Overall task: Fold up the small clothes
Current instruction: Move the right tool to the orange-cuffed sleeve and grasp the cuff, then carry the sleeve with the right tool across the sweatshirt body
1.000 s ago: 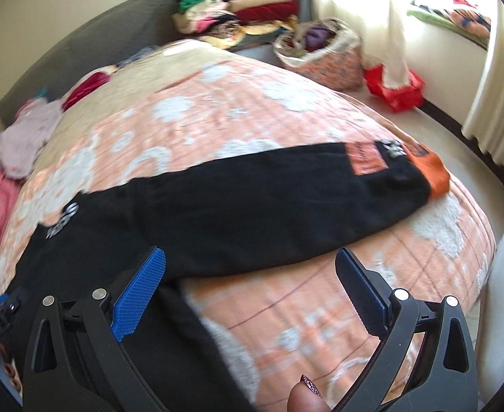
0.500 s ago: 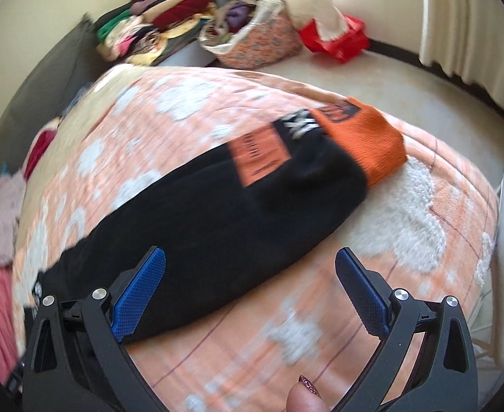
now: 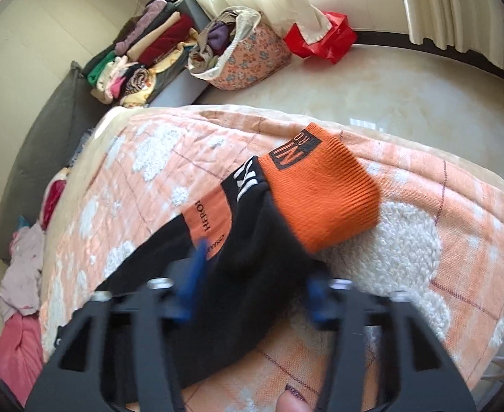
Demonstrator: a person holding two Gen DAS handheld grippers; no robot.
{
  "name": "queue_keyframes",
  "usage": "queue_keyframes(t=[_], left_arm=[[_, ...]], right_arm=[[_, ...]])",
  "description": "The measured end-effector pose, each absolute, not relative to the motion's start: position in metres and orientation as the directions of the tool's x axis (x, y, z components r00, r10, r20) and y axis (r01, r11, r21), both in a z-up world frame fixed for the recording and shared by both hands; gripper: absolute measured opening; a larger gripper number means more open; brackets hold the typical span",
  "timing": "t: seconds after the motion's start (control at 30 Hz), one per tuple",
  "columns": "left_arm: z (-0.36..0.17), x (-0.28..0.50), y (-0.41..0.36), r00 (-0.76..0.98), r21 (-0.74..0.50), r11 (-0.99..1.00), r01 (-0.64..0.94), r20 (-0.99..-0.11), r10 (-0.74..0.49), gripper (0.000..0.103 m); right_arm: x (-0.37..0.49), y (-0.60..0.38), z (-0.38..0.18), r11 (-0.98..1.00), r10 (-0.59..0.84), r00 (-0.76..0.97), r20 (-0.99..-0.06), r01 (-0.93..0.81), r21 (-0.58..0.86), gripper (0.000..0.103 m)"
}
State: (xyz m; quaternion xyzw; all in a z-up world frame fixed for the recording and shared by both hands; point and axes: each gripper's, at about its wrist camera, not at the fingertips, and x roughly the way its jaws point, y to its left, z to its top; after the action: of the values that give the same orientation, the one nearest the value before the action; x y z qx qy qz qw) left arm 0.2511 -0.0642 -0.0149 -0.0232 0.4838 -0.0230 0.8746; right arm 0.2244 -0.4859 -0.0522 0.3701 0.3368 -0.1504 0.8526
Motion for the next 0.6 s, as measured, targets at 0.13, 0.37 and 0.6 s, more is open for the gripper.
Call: queue_keyframes(t=[0.13,0.37,0.6], left_arm=[[-0.008,0.249,-0.059,0.543,-0.071,0.998,0.002,-0.838,-0.06,0.095],[0.006,0.24,-0.044,0.565,-0.093,0.995,-0.031,-0.823,-0.06,0.095],[0.017,0.229,-0.025,0.58,-0.111,0.992,-0.054,-0.812,-0.059,0.095]], right_arm=[[0.22,-0.471,-0.033,0.725,0.039,0.788,-0.615,0.402,0.56,0.013],[0.217,-0.419,0.016,0.812,0.119,0.842,-0.527,0.223,0.54,0.012],[0.222,-0.359,0.055,0.861,0.215,0.846,-0.488,0.072,0.504,0.012]])
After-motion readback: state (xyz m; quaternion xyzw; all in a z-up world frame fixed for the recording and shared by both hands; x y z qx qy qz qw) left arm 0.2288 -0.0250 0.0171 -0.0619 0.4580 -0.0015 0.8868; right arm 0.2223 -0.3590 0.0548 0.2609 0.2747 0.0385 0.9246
